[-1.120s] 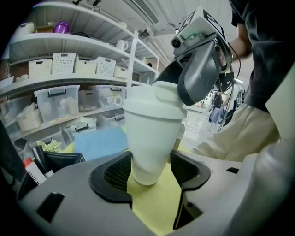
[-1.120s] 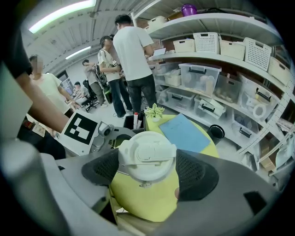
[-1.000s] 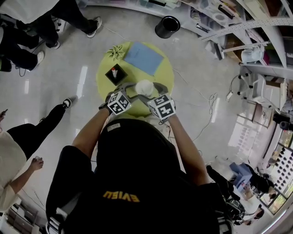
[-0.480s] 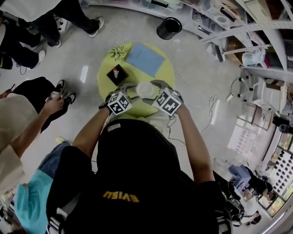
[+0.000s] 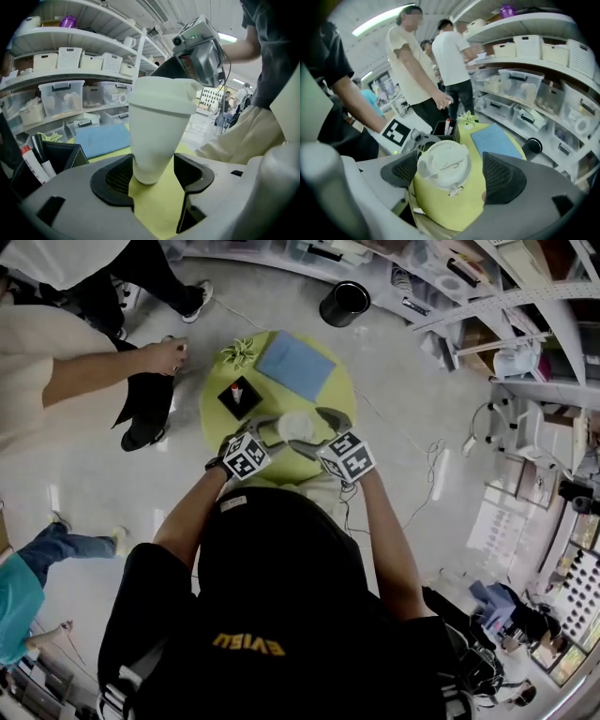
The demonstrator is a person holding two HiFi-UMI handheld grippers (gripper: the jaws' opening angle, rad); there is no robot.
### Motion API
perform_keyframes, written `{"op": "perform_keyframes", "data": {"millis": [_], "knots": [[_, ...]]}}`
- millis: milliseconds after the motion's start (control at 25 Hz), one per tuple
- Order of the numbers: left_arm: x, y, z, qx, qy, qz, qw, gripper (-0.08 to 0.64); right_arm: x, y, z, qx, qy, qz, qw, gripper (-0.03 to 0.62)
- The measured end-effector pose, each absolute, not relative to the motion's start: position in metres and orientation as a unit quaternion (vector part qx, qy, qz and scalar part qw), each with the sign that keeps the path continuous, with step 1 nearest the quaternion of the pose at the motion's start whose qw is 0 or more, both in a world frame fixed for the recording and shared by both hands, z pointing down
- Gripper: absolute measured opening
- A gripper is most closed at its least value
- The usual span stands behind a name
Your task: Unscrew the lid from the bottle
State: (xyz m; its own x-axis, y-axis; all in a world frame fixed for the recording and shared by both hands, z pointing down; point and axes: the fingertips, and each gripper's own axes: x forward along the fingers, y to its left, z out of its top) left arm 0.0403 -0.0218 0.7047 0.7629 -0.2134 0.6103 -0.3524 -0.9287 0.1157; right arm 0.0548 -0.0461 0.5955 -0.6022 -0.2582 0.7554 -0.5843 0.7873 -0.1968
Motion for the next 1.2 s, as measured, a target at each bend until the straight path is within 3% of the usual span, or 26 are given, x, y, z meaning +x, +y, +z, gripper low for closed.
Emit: {"op": "perform_keyframes", "data": {"millis": [200, 400, 840, 1200], "knots": [[0.049, -0.025, 0.699, 0.934, -0.165, 0.303, 0.098, 0.341, 0.06, -0.049, 0.587, 0.345, -0.843, 0.245, 0.334, 0.393], [0.059, -0.027, 0.698, 0.935, -0.161, 0.304, 0.09, 0.35, 0.062, -0.041, 0.594, 0.414, -0.805, 0.308, 0.292, 0.356], [0.058, -0.028, 0.699, 0.935, -0.156, 0.306, 0.087, 0.342, 0.056, -0.041, 0.598, 0.401, -0.81, 0.281, 0.324, 0.341], [0.057, -0.027, 0.7, 0.937, -0.142, 0.306, 0.087, 0.339, 0.051, -0.037, 0.601, 0.264, -0.849, 0.222, 0.401, 0.341]]}}
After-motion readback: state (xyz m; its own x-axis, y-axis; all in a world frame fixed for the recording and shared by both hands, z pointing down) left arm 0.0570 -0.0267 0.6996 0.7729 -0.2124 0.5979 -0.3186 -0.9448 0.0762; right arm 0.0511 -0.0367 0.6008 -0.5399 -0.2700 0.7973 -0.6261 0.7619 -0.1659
